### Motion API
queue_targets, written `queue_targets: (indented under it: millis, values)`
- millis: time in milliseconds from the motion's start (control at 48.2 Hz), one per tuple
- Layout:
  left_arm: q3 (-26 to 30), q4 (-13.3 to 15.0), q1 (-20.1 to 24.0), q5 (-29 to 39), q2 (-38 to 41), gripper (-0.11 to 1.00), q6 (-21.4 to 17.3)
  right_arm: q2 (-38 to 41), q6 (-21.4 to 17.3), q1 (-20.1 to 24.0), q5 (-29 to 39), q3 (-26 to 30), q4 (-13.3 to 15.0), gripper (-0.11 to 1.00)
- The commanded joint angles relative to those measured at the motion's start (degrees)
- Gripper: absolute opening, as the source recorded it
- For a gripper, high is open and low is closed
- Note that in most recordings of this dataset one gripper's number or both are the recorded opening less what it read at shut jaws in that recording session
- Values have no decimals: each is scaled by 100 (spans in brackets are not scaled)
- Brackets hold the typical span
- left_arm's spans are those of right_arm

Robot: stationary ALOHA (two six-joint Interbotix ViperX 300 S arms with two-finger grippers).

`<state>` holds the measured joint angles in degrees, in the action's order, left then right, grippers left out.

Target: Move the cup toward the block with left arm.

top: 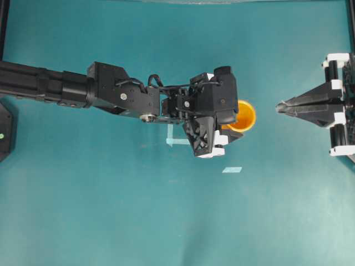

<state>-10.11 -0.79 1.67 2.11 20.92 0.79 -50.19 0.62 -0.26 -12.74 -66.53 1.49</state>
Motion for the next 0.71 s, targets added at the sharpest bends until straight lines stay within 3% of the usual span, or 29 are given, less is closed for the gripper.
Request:
queue_targets:
  millis: [0, 685]
  values:
    - [105, -18, -26, -35, -114, 61, -9, 0, 9, 0, -18, 167, 9, 0]
    - [97, -18, -18, -35, -114, 61, -9, 0, 9, 0, -18, 176, 88, 0]
